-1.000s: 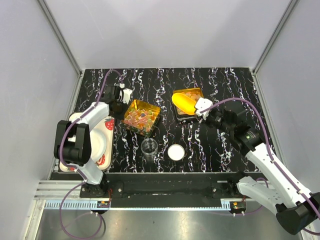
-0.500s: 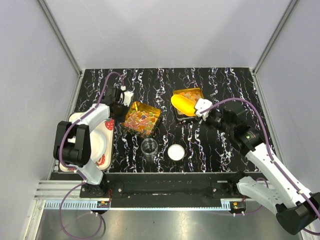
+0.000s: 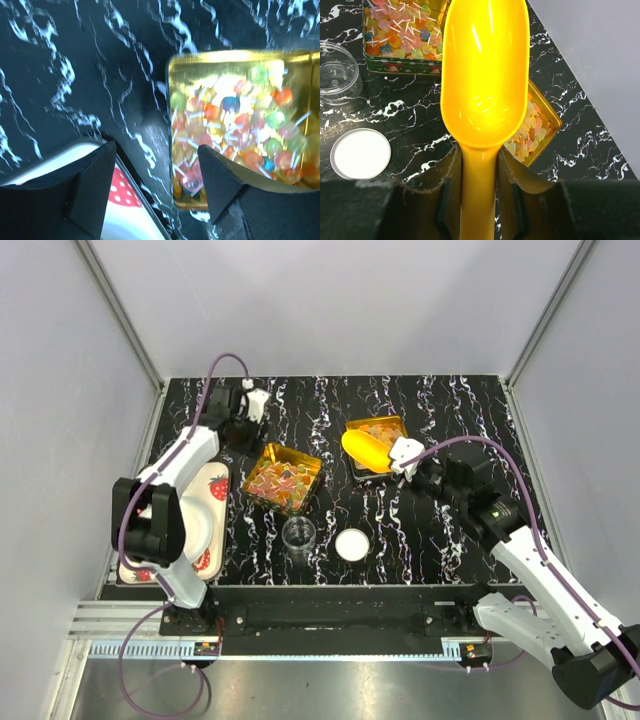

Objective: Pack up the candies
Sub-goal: Move the storage box to the center of the board, then adjust the storage box at the center of the board.

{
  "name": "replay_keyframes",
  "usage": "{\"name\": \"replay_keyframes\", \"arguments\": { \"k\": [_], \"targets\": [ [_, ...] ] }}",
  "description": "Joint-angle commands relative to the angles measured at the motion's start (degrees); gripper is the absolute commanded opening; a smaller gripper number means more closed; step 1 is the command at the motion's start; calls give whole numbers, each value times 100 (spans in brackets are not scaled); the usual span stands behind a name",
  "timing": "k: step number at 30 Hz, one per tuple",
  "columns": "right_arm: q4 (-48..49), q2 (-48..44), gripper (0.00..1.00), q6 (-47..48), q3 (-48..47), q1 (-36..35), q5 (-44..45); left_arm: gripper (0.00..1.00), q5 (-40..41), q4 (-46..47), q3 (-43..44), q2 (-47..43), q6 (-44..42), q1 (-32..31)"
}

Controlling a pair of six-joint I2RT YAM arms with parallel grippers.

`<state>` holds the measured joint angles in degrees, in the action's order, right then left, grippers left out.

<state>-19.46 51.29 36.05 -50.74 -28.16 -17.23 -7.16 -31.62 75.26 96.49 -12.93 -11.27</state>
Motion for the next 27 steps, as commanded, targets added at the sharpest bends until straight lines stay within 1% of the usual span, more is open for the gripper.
{"name": "replay_keyframes", "arguments": {
  "k": [1,3,6,9,17,22,27],
  "targets": [
    [180,-57,0,-72,-59,21,-61,70,-145,-186,936,747,-210,-51],
    [180,-57,0,-72,-59,21,-52,69,-207,-370,1339,1159,-236,-51],
    [180,-66,0,-81,-68,30,-43,67,-330,-581,1770,1504,-219,-86],
    [180,-57,0,-72,-67,21,-26,65,-304,-714,2000,1838,-236,-130],
    [180,-14,0,-63,-50,21,-61,59,-225,-732,2036,2119,-263,-191],
    [171,-22,0,-63,-50,21,-61,53,-102,-741,2089,2295,-236,-236],
    [171,-13,0,-63,-41,21,-78,51,30,-732,2203,2488,-158,-253]
  ]
}}
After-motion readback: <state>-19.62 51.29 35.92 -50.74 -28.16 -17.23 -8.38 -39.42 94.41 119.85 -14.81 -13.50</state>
